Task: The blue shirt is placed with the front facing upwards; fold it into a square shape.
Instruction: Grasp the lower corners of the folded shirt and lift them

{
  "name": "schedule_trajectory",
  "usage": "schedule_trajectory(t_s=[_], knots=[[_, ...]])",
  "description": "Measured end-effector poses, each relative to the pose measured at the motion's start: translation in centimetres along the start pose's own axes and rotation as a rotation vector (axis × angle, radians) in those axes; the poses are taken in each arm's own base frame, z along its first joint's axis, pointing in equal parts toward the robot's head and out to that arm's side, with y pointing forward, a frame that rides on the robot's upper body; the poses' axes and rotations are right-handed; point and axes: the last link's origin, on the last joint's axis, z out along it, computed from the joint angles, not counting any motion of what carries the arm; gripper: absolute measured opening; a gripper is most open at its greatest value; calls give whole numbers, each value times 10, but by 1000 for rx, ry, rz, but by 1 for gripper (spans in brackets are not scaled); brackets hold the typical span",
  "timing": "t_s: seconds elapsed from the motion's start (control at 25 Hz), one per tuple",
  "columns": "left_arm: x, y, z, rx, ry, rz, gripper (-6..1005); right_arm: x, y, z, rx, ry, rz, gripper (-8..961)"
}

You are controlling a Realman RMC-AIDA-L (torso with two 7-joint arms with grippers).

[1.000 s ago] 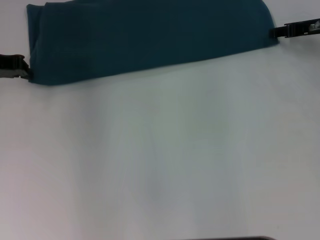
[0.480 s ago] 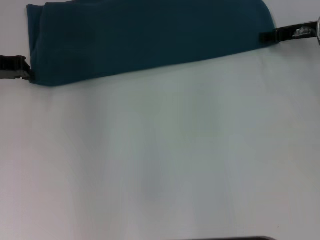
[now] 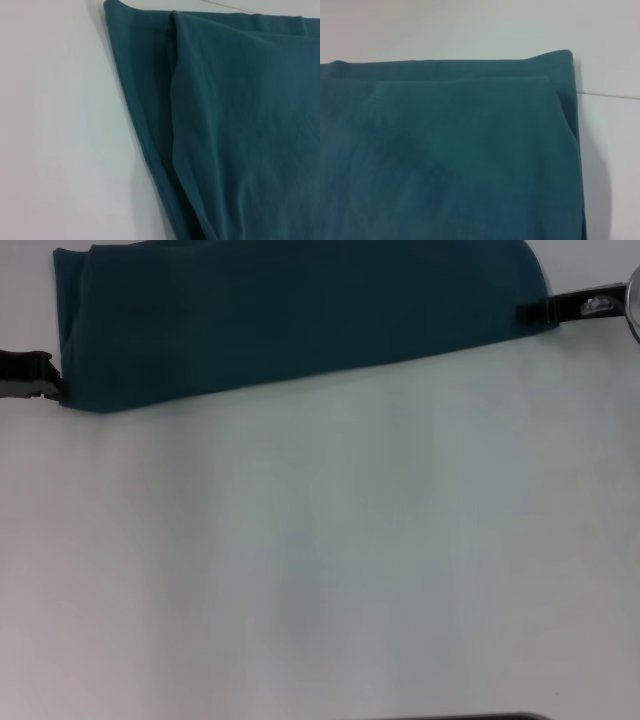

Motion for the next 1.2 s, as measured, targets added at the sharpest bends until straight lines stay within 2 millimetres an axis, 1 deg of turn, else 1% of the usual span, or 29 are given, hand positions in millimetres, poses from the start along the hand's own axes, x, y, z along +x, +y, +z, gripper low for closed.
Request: schedule_trajectory(t_s=[0.32, 0.6, 0.84, 1.2], knots=[[0, 0, 0, 2, 2, 1, 5, 3, 9, 5, -29, -7, -1, 503], [-1, -2, -1, 5, 2, -1, 5, 5, 14, 4, -63, 7, 9, 501], [-1, -3, -1, 7, 3, -2, 5, 6, 9, -1, -87, 11, 39, 500], [-1, -3, -2, 7, 5, 0, 6, 7, 5, -1, -71, 13, 39, 497]])
